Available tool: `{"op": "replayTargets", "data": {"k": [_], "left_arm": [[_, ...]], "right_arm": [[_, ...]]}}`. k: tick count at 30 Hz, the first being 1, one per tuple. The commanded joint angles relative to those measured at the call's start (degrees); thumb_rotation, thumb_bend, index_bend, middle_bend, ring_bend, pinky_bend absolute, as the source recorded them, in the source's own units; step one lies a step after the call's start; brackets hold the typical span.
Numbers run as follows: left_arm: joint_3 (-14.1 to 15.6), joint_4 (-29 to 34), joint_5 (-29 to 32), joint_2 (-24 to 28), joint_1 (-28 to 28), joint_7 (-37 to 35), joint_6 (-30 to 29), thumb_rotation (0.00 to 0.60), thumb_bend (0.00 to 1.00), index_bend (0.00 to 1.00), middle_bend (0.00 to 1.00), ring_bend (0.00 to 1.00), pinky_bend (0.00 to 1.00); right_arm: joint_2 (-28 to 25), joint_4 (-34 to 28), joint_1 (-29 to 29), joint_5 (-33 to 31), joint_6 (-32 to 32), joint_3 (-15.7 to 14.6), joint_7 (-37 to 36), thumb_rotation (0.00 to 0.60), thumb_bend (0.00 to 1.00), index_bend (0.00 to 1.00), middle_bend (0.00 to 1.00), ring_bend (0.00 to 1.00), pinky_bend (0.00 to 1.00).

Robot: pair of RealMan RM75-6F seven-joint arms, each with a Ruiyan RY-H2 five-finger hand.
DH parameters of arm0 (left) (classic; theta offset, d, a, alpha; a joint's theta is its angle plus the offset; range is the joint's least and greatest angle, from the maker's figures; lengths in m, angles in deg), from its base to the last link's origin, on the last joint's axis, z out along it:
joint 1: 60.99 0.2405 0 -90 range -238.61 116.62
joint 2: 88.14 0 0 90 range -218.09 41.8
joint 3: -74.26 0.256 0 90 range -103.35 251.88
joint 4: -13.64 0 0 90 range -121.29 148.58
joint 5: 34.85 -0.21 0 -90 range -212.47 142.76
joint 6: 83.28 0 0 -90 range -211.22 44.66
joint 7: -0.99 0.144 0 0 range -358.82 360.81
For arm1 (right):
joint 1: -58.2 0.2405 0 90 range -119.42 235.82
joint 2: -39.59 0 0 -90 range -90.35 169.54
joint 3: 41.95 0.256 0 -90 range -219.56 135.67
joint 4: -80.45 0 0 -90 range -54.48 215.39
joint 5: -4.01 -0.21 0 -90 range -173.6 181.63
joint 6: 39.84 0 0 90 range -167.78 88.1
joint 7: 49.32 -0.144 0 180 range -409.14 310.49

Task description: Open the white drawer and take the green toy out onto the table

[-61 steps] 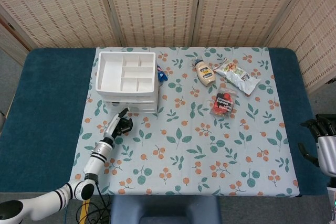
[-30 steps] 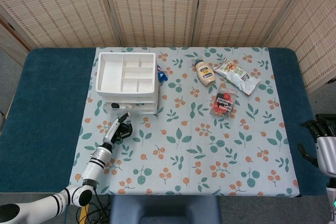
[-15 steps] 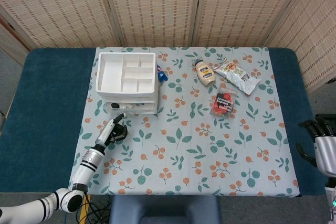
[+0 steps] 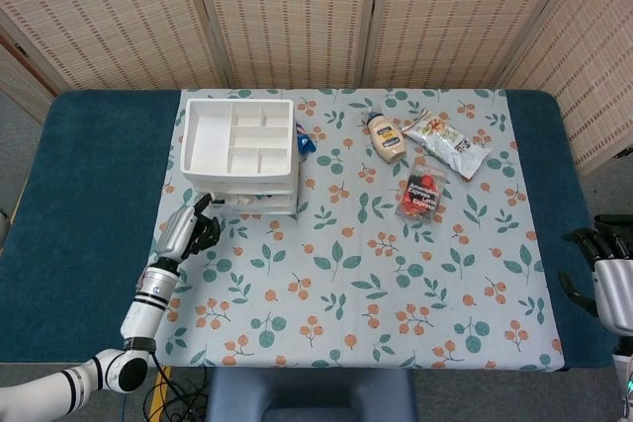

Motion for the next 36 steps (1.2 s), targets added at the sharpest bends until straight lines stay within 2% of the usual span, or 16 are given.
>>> {"op": "replayTargets", "data": {"k": [1,26,36], "left_arm": [[-0.05,0.12,0.30,0.13,-0.22,0.28,0.28,0.600,0.68,0.24,0.95,1.00,1.00],[0.26,-4.02,3.08,-2.39,-3.15,4.28,3.83,0.600,0.68,0.26,0.95,1.00,1.00],[0.06,-4.29,3.17,-2.92,-3.85,4.36,4.25,0.600,0.68,0.30,0.95,1.00,1.00]], "right_arm": [[-0.03,0.03,-0.07,-0.02,-0.10,0.01,-0.03,0.600,0.33,0.28,0.29,0.20,0.30],[0.21,0.91,-0.61,-0.58,-0.12,-0.08,-1.00,0.600,0.33,0.28,0.29,0.20,0.30],[0.42,1.49,-0.65,-1.05,0.15,0.02,-1.47,0.600,0.33,0.28,0.29,0.20,0.30]]}}
